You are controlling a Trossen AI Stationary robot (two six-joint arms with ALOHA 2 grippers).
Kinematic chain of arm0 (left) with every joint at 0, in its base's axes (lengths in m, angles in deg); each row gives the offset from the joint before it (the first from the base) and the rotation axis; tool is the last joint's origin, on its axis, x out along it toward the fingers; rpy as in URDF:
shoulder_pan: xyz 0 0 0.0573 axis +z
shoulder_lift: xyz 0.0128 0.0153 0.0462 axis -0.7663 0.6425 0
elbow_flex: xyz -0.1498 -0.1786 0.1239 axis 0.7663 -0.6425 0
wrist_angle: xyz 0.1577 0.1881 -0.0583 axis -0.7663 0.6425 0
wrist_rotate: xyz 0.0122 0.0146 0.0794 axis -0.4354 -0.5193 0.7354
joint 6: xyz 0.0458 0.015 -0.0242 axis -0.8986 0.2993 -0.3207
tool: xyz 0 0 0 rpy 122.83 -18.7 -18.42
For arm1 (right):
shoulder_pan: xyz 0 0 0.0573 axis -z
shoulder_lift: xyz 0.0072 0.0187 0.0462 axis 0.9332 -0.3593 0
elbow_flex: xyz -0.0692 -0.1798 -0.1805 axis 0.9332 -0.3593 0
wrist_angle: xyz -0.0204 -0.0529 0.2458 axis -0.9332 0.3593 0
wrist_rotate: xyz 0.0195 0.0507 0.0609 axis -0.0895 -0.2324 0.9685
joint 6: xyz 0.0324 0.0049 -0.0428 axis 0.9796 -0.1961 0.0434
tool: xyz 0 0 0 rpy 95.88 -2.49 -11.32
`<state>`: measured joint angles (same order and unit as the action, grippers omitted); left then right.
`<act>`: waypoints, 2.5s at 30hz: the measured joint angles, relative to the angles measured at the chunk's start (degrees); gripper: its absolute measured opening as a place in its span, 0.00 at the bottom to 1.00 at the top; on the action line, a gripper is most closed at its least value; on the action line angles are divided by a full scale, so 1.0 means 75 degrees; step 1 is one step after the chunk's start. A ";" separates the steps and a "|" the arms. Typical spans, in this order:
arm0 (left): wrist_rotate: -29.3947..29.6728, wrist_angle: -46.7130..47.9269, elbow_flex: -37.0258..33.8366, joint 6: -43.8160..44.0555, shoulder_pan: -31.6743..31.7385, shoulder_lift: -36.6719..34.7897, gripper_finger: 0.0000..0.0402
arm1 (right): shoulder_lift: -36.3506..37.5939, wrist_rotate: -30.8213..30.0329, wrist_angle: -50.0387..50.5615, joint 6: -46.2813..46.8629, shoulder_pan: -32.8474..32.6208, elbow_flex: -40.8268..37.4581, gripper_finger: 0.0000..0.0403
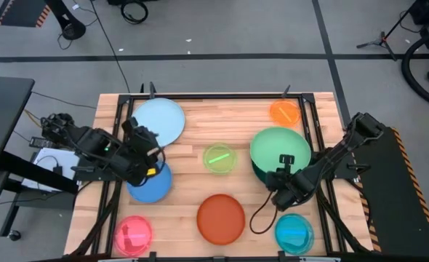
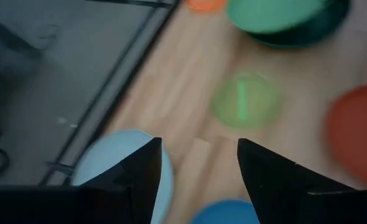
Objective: Stack plastic plates
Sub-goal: Stack the large light green plate on the large dark green plate, then stack the large dark blue plate on the large light green plate
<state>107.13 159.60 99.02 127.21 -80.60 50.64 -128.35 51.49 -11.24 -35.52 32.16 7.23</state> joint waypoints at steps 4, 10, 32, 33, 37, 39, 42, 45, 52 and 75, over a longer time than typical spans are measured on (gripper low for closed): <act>-0.0851 0.0000 0.0000 0.1002 -0.0352 0.0050 0.54 | 0.0000 0.0214 -0.0175 0.0274 -0.0062 -0.0323 0.15; -0.1587 -0.0001 -0.0006 0.1806 -0.0804 0.0651 0.54 | 0.0003 0.0397 -0.0364 0.0138 -0.0194 -0.0389 0.26; -0.2295 -0.0778 -0.0006 0.1962 -0.1132 0.1626 0.51 | 0.0015 -0.0624 -0.0243 -0.0196 -0.0929 0.0619 0.43; -0.2295 -0.0765 -0.0006 0.2259 -0.1224 0.1626 0.50 | 0.0015 -0.0718 -0.0246 -0.0177 -0.0952 0.0619 0.43; -0.2292 -0.0826 -0.0119 0.3344 -0.1485 0.1687 0.49 | 0.0015 -0.1189 -0.0257 -0.0158 -0.1026 0.0619 0.43; -0.2320 -0.0822 -0.0426 0.3815 -0.1566 0.1741 0.49 | 0.0015 -0.1415 -0.0281 -0.0114 -0.1039 0.0619 0.43; -0.2583 -0.1104 -0.1128 0.4491 -0.1616 0.1716 0.51 | 0.0017 -0.1467 -0.0356 -0.0104 -0.1036 0.0619 0.43; -0.3095 -0.1609 -0.1922 0.4858 -0.1611 0.1730 0.54 | 0.0017 -0.1467 -0.0439 -0.0150 -0.1037 0.0619 0.43; -0.3415 -0.3164 -0.3238 0.4922 -0.1596 0.1728 0.63 | 0.0017 -0.1487 -0.0465 -0.0184 -0.0995 0.0619 0.43; -0.3316 -0.3506 -0.3407 0.4583 -0.2323 0.2873 0.59 | 0.0017 -0.1891 -0.0617 -0.1057 -0.0620 0.0619 0.43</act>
<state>82.27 133.30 73.47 161.59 -98.02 72.19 -128.22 37.31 -15.87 -43.45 27.50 11.87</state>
